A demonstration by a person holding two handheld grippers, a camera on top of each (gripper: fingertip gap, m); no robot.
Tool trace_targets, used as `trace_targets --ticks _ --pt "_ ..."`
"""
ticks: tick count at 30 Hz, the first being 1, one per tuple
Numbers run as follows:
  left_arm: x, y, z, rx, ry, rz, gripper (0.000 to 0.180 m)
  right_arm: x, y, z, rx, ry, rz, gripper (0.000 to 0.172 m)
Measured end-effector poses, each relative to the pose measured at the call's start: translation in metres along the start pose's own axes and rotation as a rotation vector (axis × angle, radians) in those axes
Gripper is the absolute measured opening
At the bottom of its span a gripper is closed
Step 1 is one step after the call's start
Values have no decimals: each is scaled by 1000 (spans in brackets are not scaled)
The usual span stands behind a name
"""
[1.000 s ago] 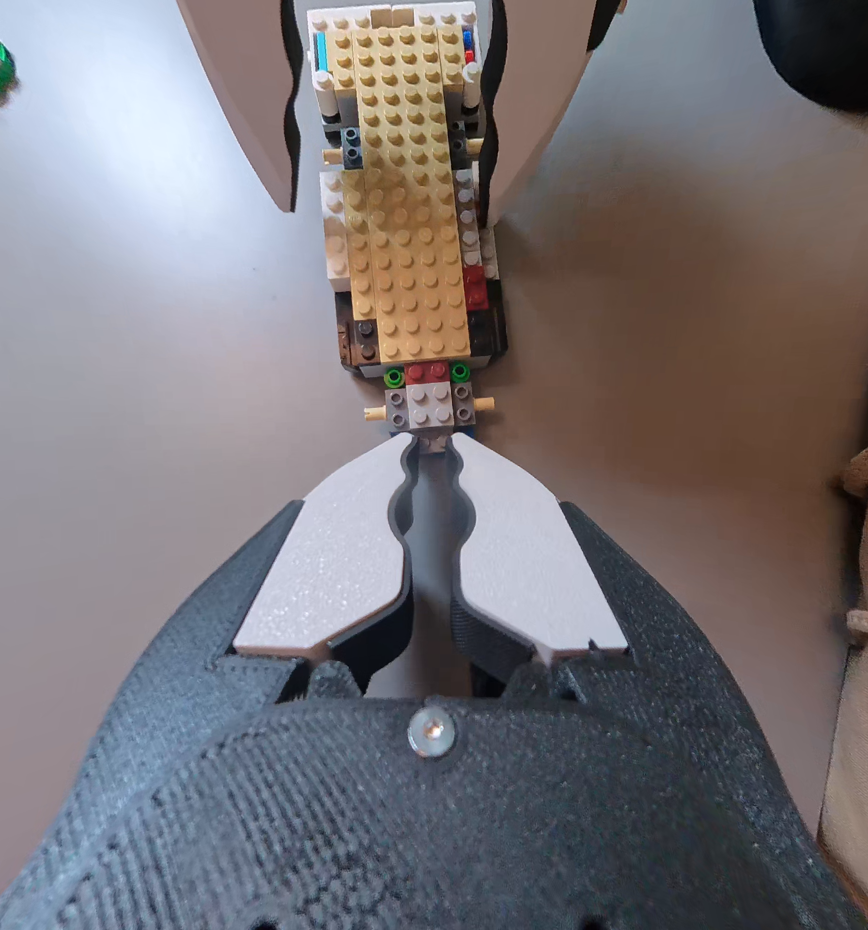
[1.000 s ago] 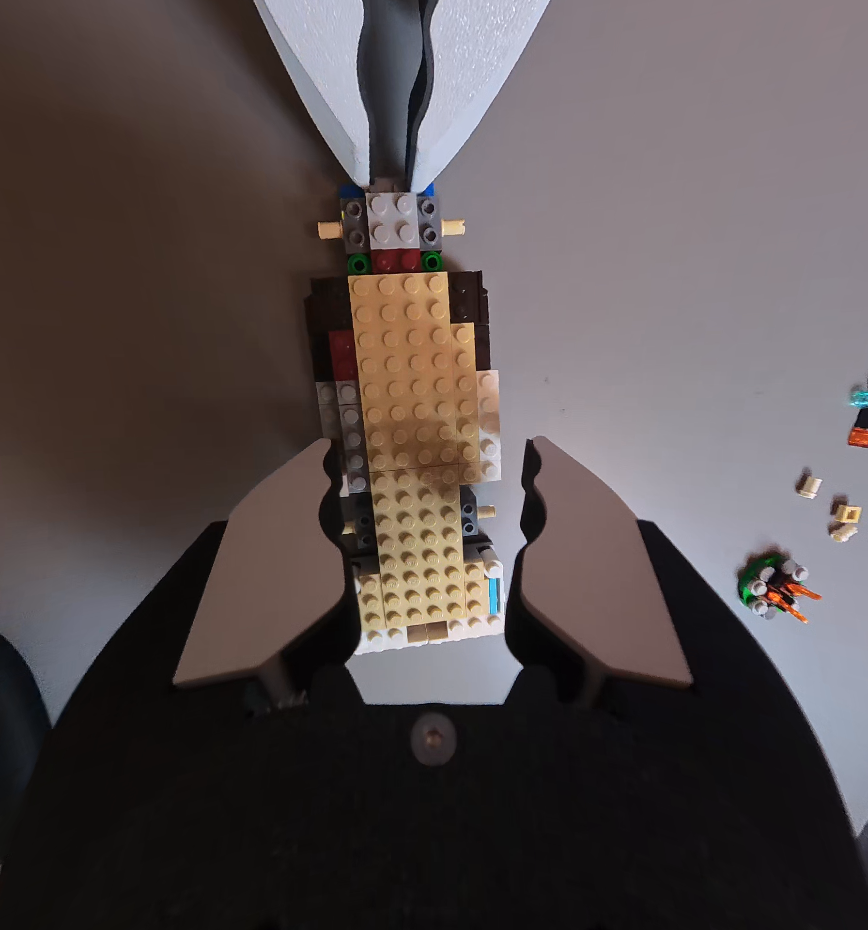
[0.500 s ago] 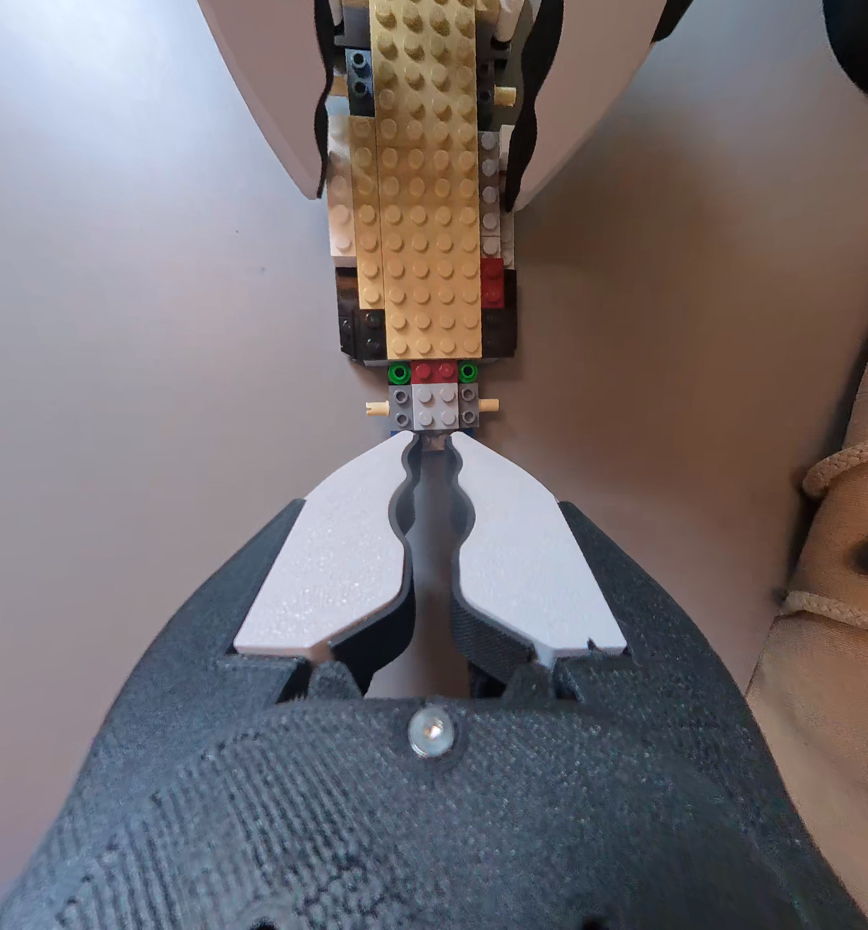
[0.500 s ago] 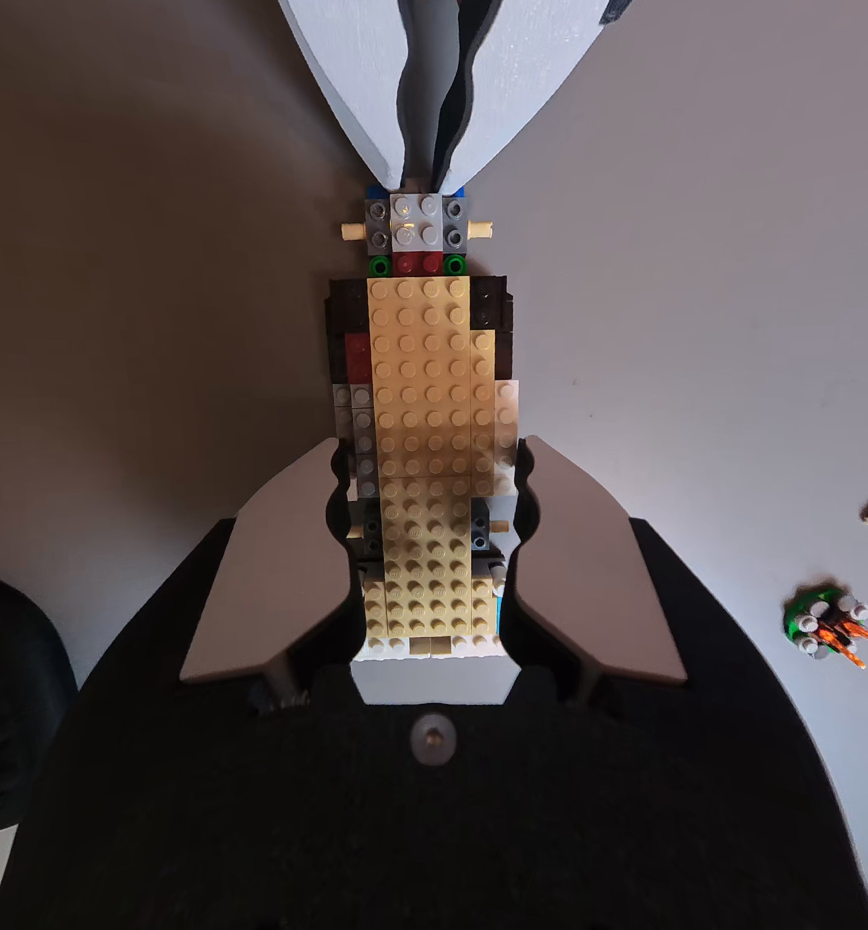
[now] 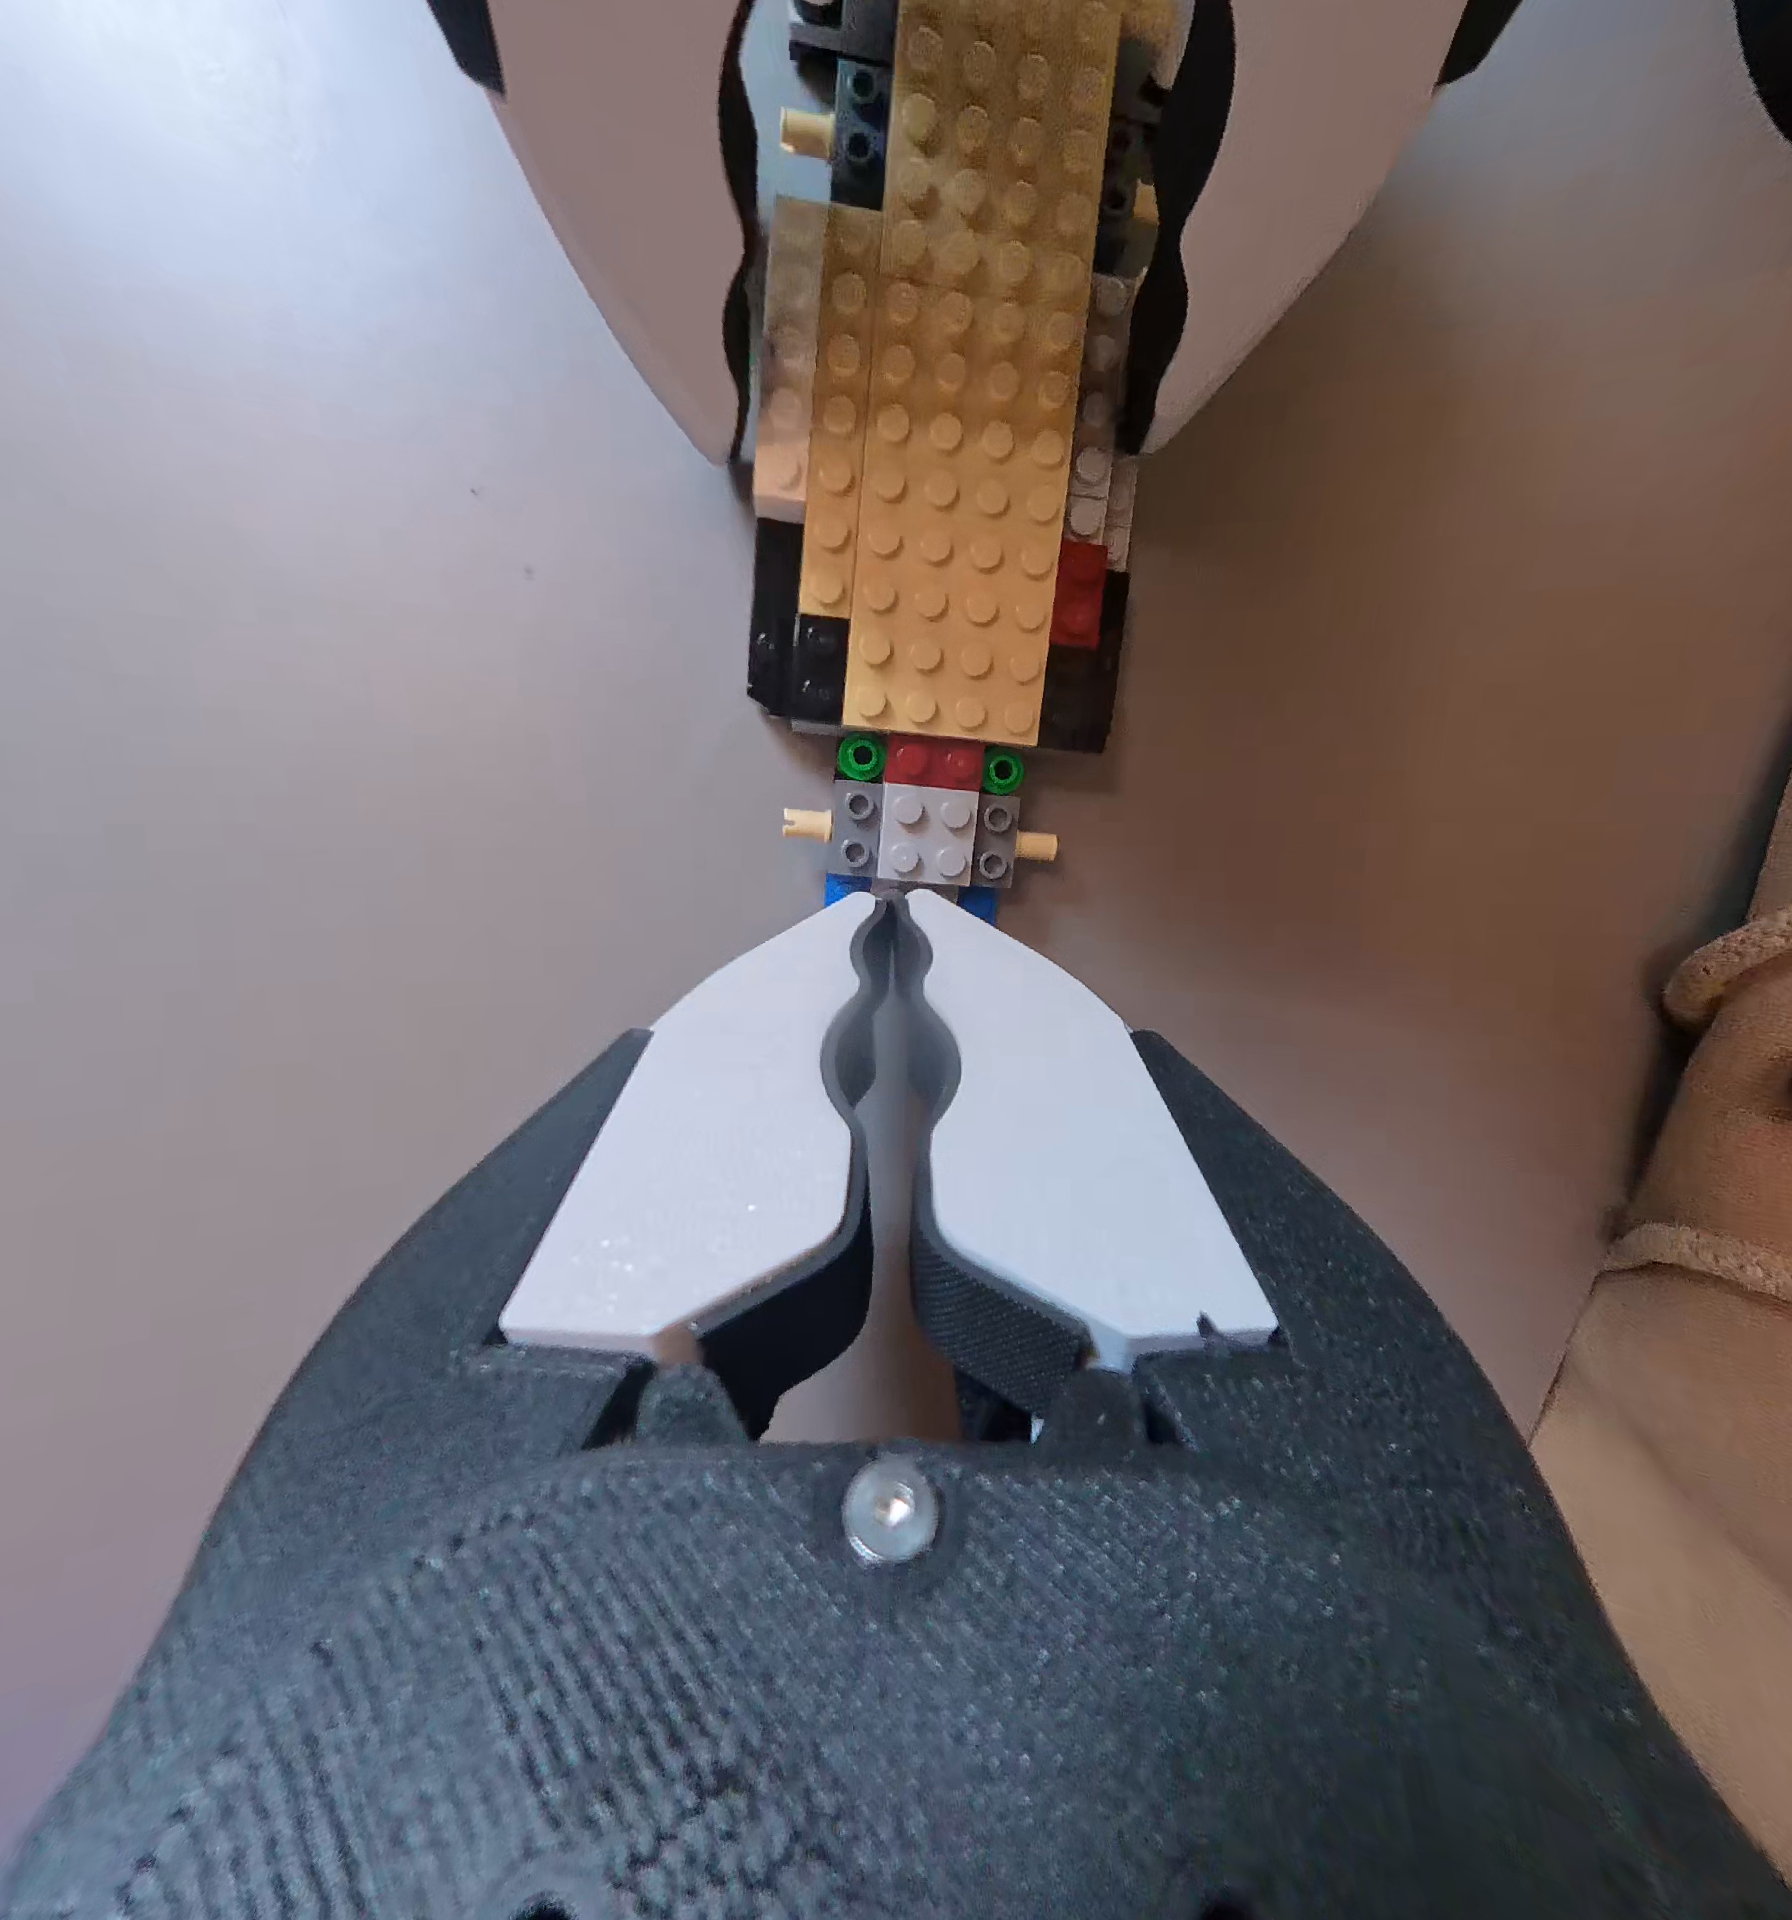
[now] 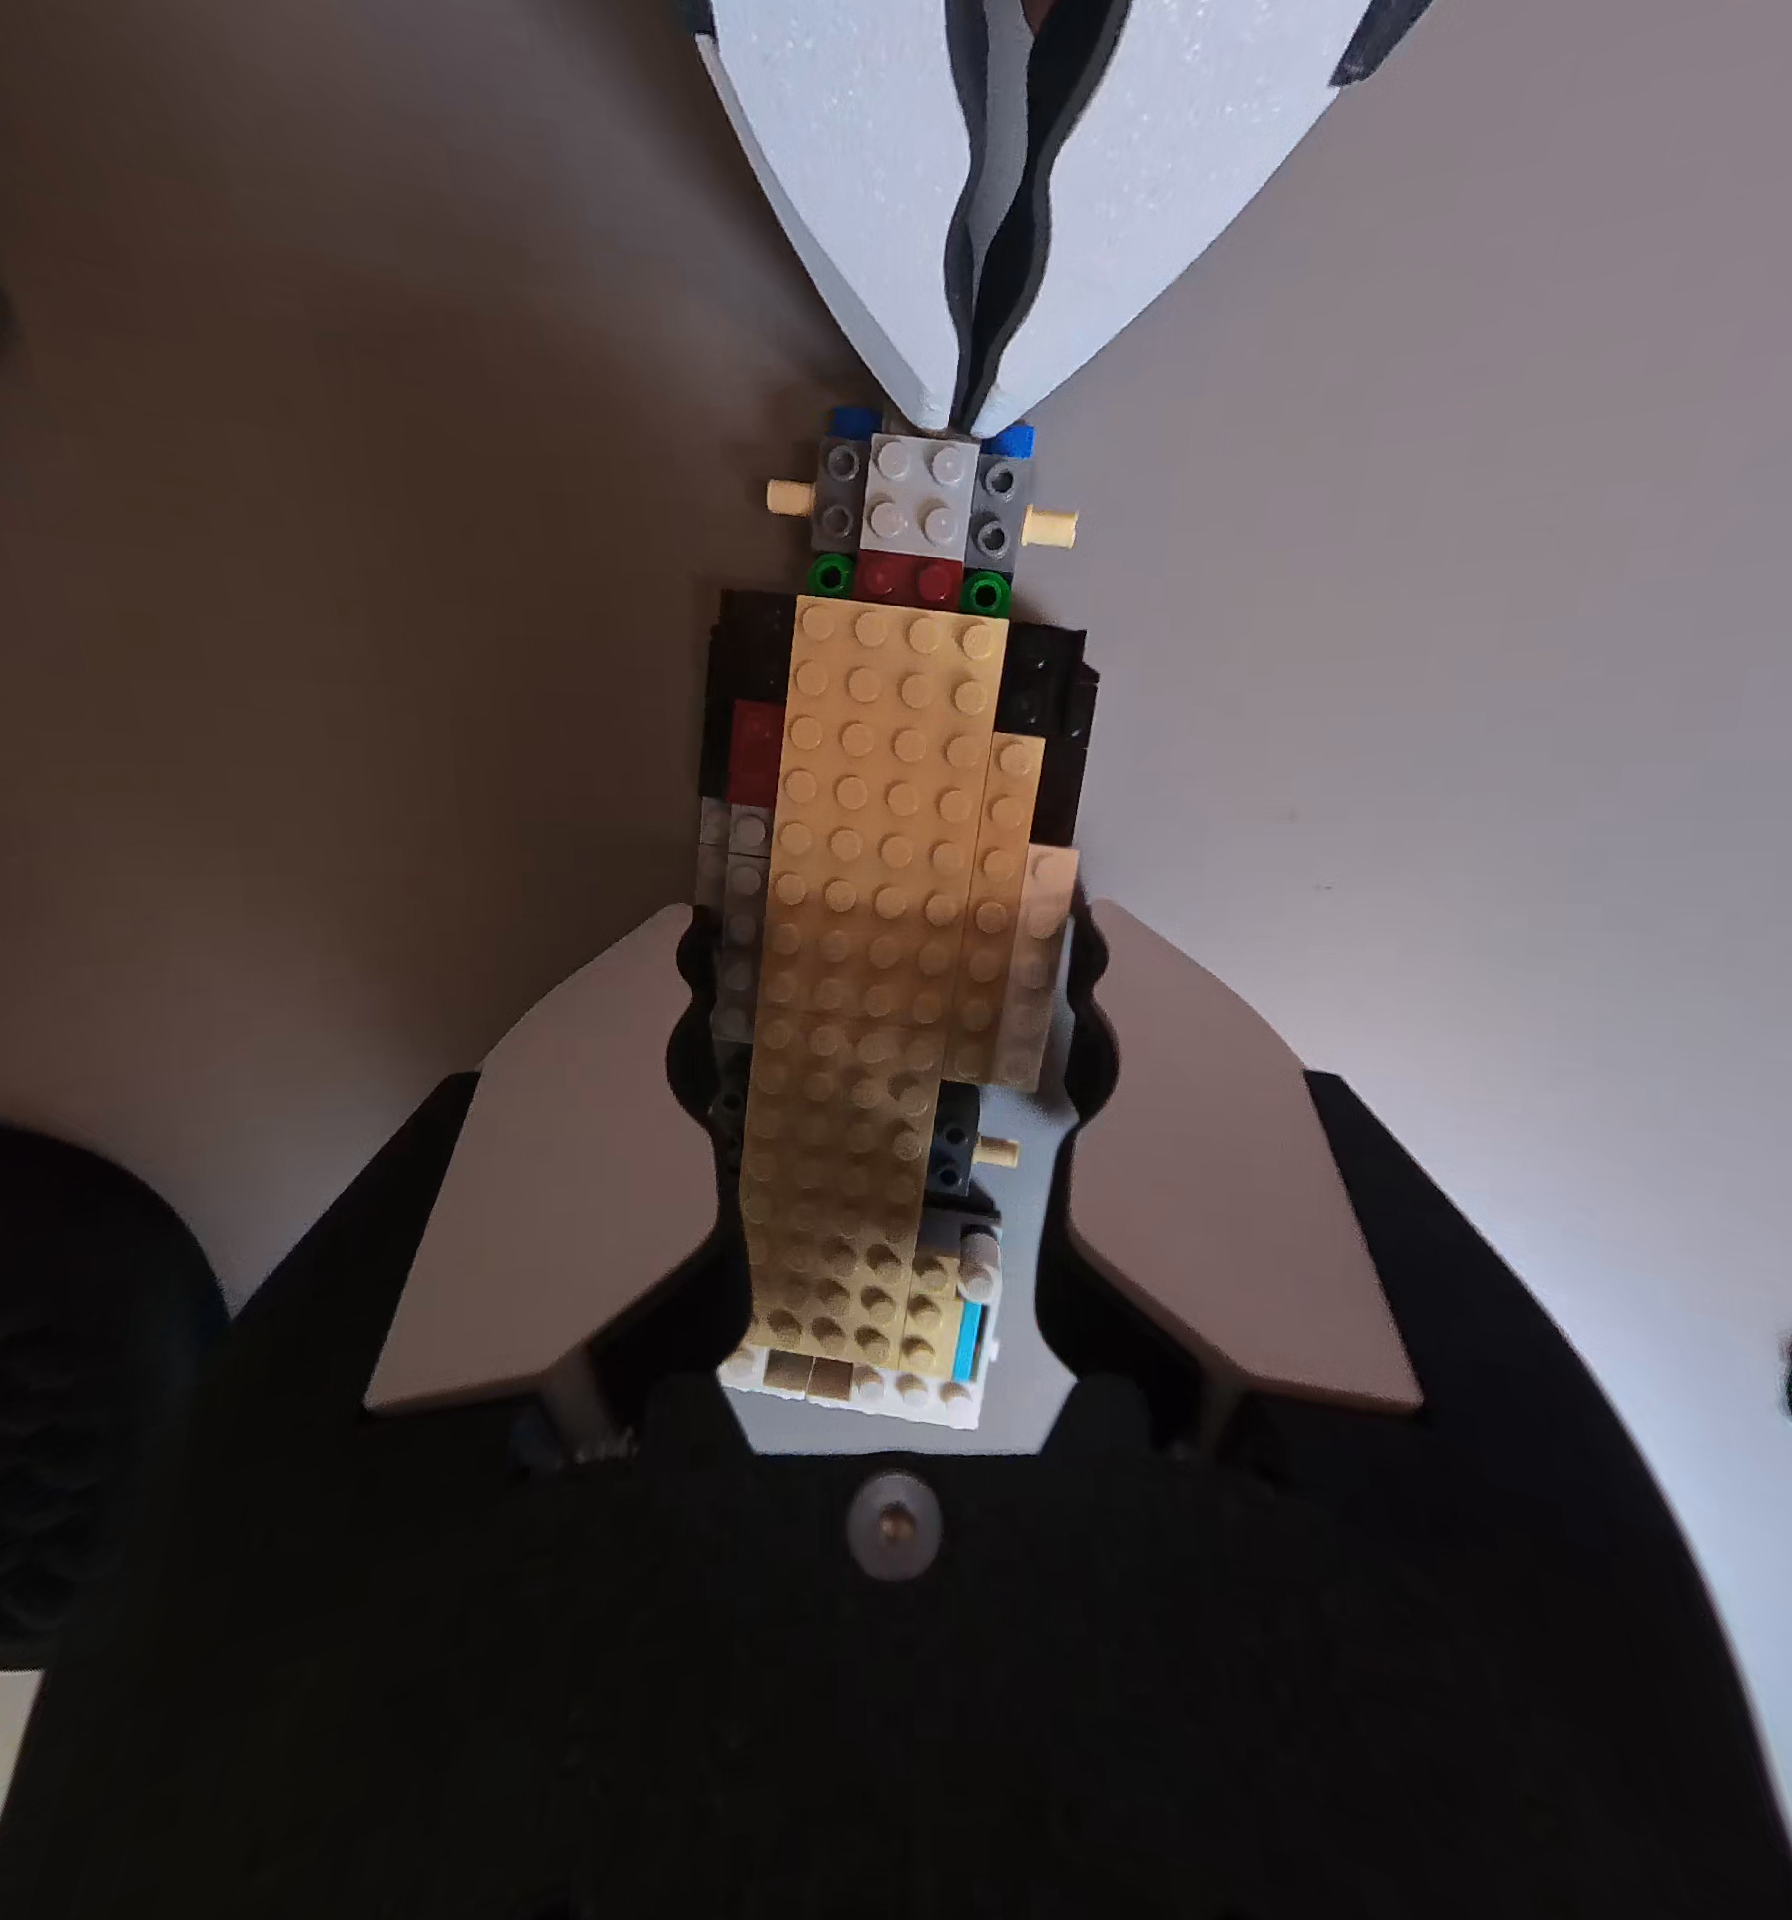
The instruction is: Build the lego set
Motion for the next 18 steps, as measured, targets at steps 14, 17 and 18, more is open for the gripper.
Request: trace_targets --ticks 14,17,18 --pt "-62 -34 15 -33 775 -264 16 -81 32 -1 125 520 545 64" --pt "-87 -52 28 -47 911 -399 13 -108 68 -2 160 668 774 62" --pt "-93 -57 33 -59 939 -434 10 -114 81 -3 161 694 843 60"
Point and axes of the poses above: each gripper's, where its closed fingertips meet, x out along the fingers, z out of its underside, y = z × x across the jaws, the point moved 7 cm from there along -x, back along the fingers, and after that the axes turned 10 degrees about y, right-handed, at the moved point
